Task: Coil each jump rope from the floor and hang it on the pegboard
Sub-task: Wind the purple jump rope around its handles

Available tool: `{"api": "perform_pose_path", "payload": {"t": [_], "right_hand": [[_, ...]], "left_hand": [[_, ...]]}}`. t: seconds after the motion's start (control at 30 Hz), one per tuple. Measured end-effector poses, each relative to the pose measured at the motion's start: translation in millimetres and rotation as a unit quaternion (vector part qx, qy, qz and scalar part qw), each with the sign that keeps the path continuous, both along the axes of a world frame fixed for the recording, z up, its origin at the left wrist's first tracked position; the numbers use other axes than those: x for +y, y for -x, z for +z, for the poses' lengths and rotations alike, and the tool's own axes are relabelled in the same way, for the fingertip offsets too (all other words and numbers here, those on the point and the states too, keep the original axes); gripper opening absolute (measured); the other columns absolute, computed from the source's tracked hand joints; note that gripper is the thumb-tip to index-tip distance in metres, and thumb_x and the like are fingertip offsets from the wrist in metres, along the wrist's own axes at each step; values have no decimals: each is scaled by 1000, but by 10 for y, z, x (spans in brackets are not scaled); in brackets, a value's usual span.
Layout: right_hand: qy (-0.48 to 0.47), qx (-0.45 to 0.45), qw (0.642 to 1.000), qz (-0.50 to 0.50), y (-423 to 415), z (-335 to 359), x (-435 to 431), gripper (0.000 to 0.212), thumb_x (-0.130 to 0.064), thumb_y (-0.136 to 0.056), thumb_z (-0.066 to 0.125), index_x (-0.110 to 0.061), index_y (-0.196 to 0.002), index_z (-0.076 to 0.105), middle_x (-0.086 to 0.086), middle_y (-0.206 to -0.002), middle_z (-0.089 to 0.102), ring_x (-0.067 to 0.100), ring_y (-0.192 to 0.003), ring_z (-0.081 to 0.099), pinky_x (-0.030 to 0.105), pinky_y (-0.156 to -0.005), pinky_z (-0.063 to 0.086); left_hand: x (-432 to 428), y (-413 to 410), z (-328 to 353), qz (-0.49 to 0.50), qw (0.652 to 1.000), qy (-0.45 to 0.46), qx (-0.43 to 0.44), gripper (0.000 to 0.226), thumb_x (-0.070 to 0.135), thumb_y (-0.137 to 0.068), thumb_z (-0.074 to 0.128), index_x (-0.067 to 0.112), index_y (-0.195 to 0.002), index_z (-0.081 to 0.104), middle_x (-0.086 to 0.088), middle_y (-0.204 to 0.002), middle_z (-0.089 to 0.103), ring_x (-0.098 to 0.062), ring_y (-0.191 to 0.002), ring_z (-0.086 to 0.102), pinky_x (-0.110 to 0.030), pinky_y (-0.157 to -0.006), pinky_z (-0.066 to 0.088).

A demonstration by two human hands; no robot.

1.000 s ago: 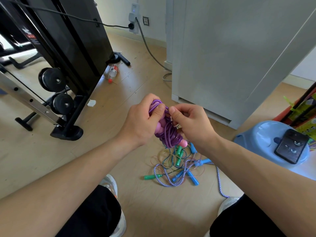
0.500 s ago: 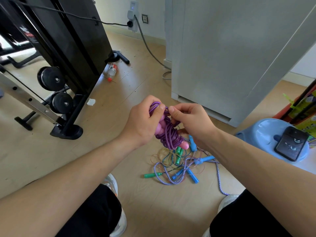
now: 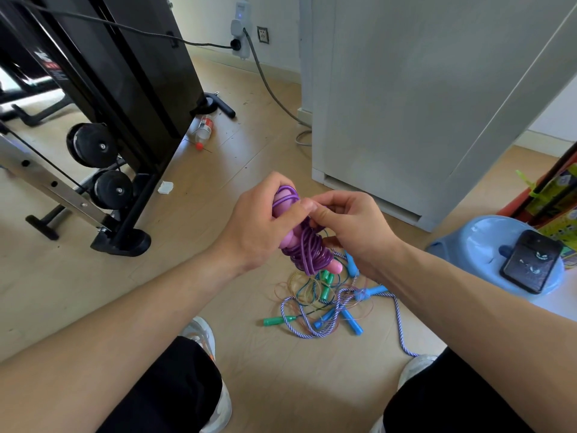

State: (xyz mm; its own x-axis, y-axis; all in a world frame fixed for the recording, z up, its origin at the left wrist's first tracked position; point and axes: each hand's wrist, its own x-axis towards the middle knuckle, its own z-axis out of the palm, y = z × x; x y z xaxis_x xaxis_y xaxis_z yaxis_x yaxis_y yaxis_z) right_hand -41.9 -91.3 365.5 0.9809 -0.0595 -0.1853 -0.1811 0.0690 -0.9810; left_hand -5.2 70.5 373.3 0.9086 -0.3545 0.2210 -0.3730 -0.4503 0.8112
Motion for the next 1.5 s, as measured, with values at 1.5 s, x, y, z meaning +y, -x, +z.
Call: {"api": "perform_pose_path", "payload": {"t": [1.5], "right_hand": [[326,-100,932,-123,-4,-77,147,26,-42,-90,63,-20,-76,69,-8,-67,67,17,-69,63,37,-66,54]], "left_hand": [[-88,53,-51,38,999,22,-29,12,21,-87,55,15,-94,62,3,-79,65,-17,-77,60,-32,-71,50]]}}
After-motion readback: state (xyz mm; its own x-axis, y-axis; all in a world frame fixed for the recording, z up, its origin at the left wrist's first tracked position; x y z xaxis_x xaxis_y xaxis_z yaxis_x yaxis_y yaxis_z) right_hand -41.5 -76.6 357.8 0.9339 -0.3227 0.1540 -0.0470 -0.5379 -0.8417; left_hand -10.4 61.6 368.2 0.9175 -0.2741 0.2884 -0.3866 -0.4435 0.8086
